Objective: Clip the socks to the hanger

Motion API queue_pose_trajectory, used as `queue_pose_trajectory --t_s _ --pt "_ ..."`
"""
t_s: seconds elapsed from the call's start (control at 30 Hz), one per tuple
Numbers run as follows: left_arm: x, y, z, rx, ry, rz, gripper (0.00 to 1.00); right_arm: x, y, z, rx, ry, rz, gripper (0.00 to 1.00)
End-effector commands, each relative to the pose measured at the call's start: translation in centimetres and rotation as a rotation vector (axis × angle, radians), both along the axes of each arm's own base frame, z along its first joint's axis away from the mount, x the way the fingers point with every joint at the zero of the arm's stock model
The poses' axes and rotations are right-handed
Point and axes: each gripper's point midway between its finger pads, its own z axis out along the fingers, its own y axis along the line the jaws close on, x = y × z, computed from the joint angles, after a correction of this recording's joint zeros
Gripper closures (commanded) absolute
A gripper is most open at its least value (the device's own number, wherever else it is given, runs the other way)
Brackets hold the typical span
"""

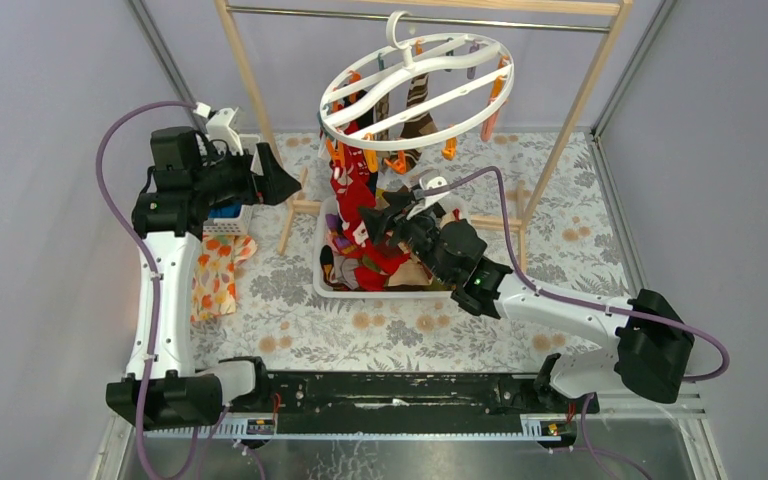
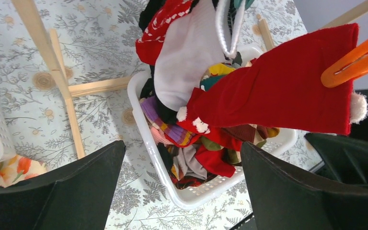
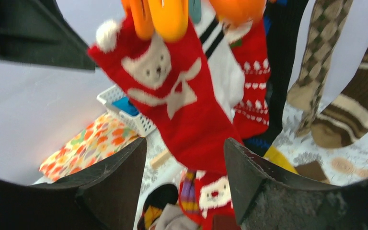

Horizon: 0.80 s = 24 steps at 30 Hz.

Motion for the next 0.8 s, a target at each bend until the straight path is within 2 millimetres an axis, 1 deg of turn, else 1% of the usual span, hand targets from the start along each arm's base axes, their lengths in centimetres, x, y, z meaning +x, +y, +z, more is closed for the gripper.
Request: queue_pose_trajectory --t_s 0.0,0.2,0.3,0.43,0.57,0.77 --pt "-0.7 -0.8 1.1 -0.02 -0.022 -0.067 0.03 1.4 -0.8 7.6 0.115 -0.147 -0.101 0.36" --pt "-1.4 -1.2 1.6 -0.027 -0.031 -0.092 0.04 1.8 -1.0 10.7 0.12 -0.225 -0.128 0.41" --pt "-1.7 -1.3 2.1 -0.032 -0.032 -0.091 0.04 1.7 -0.8 11.6 0.117 -0.253 -0.122 0.43" --pt "-2.1 -1.3 2.6 -0.025 -0.041 -0.094 0.04 1.5 -0.8 12.3 0.124 -0.27 -0.115 0.5" --pt "-2.3 -1.4 3.6 -0.025 -0.059 -0.103 0.04 1.7 -0.8 12.2 0.108 -0.273 -0.121 0.56" --pt "-3.1 -2.1 4.8 -0.059 -0.055 -0.143 0.05 2.0 -0.8 12.3 0.112 -0.29 -0.142 0.58"
